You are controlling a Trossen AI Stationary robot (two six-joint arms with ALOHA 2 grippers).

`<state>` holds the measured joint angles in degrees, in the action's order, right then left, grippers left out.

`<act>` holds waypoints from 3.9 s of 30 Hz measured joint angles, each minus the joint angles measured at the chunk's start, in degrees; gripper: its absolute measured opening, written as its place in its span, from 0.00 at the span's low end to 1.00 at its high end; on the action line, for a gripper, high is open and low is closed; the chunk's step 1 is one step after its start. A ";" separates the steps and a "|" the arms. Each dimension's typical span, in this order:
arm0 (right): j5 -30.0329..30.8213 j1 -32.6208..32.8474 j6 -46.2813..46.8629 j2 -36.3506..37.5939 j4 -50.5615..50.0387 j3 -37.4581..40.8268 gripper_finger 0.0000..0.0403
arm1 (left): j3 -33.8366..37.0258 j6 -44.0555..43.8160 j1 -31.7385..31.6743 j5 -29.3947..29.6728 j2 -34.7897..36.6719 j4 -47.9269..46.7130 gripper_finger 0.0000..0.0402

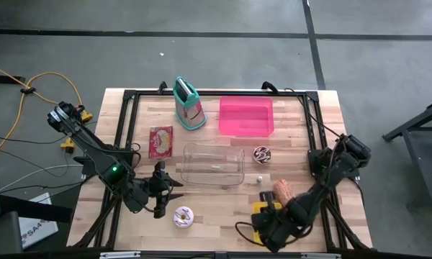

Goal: Pick & Place Food Item
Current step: Put the bottom orange food coloring bottle into the yellow bin, then put the orange food coloring bottle into the yellow bin

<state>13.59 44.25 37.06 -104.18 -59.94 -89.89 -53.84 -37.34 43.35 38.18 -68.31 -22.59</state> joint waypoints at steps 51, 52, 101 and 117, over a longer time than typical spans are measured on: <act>-3.70 1.33 14.38 -0.39 17.26 17.90 0.18 | 0.02 0.01 0.00 0.02 0.00 0.00 0.38; -3.70 1.33 14.38 -0.39 17.26 17.90 0.18 | 0.02 0.00 0.00 0.02 0.00 -0.01 0.38; -2.23 -10.85 18.38 8.94 0.63 17.88 0.18 | 0.07 0.00 0.00 0.00 0.00 0.00 0.38; -7.48 -22.67 1.20 8.94 0.77 17.88 0.39 | 0.07 0.00 0.00 0.01 0.00 0.00 0.38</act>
<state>6.11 21.58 38.26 -95.24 -59.17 -72.01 -53.78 -37.34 43.35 38.19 -68.31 -22.59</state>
